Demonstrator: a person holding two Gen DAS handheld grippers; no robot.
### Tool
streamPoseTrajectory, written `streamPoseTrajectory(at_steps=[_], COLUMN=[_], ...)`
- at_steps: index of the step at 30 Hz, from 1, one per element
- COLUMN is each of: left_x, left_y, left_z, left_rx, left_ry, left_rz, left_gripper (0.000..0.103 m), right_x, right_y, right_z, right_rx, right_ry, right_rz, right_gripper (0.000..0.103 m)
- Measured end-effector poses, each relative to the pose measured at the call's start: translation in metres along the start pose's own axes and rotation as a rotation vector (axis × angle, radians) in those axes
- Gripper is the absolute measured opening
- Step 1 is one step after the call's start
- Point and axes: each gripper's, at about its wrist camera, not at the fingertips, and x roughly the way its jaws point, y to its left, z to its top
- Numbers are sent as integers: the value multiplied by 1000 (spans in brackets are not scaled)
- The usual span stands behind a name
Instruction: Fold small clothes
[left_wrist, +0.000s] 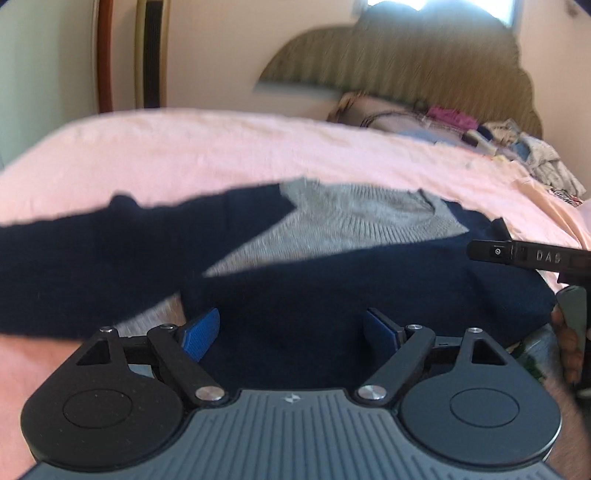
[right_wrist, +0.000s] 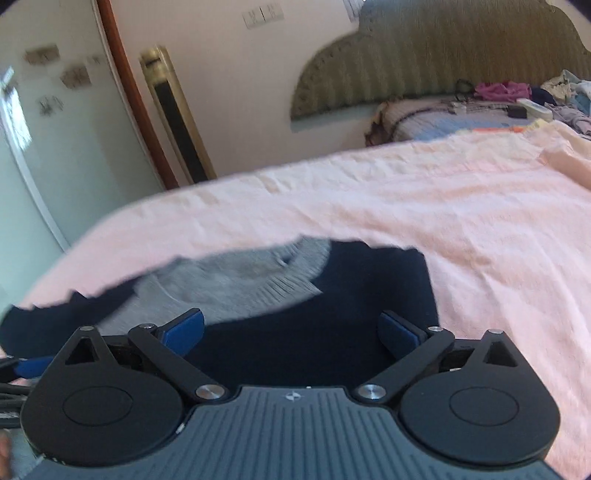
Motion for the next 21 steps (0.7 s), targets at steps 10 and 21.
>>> streamPoseTrajectory(at_steps=[10,21], left_x=[-46,-97], left_y=[51,325], left_z=[-17,-63], left_rx=[-116,-1105], left_ry=[-185,-368], left_rz=[16,124], left_gripper=[86,88], right_x=[2,-1], right_y=[-5,-12], right_z=[-12,-10], right_rx=[-104,-56], right_ry=[-19,-36], right_rz=[-20,16], right_gripper=[100,103])
